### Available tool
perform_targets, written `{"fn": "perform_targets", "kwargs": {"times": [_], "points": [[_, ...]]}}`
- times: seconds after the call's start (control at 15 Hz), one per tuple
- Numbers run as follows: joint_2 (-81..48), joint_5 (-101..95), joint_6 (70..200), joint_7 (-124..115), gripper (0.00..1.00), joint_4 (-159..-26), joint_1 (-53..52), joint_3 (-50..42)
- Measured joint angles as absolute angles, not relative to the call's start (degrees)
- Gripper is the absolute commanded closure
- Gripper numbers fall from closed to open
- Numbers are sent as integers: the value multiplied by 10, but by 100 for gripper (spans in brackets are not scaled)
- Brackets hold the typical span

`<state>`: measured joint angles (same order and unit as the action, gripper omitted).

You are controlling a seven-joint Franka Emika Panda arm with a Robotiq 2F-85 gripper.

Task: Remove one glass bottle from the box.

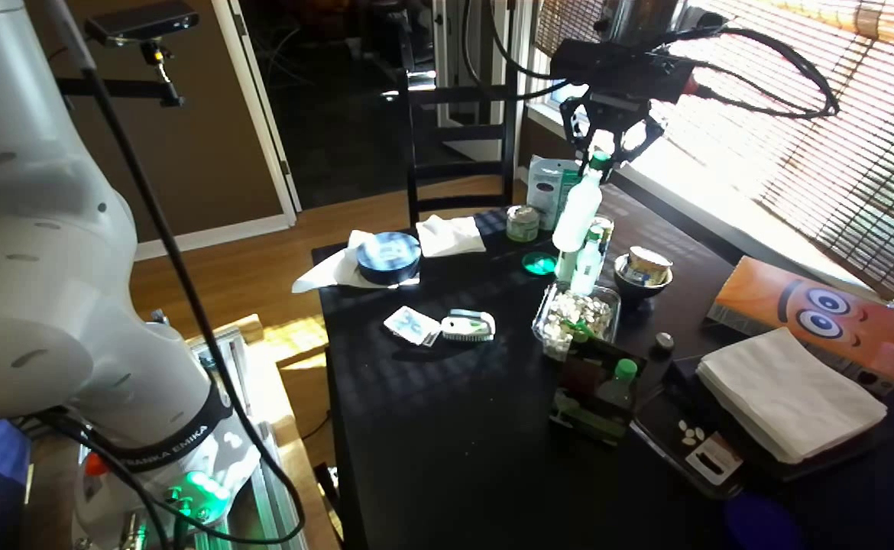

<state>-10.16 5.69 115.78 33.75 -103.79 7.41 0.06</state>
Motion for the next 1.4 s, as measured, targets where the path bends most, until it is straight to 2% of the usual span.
{"fn": "perform_targets", "kwargs": {"times": [0.4, 0.93, 1.0, 1.13, 1.2, 1.4], "points": [[-137, 37, 1240, 352, 93, -999, 23, 35], [-280, -25, 1243, 402, 93, -812, -55, 85], [-302, -35, 1237, 405, 70, -790, -58, 85], [-318, -37, 1237, 405, 70, -781, -57, 85], [-318, -37, 1237, 405, 93, -781, -56, 85], [-319, -41, 1240, 400, 93, -782, -58, 85]]}}
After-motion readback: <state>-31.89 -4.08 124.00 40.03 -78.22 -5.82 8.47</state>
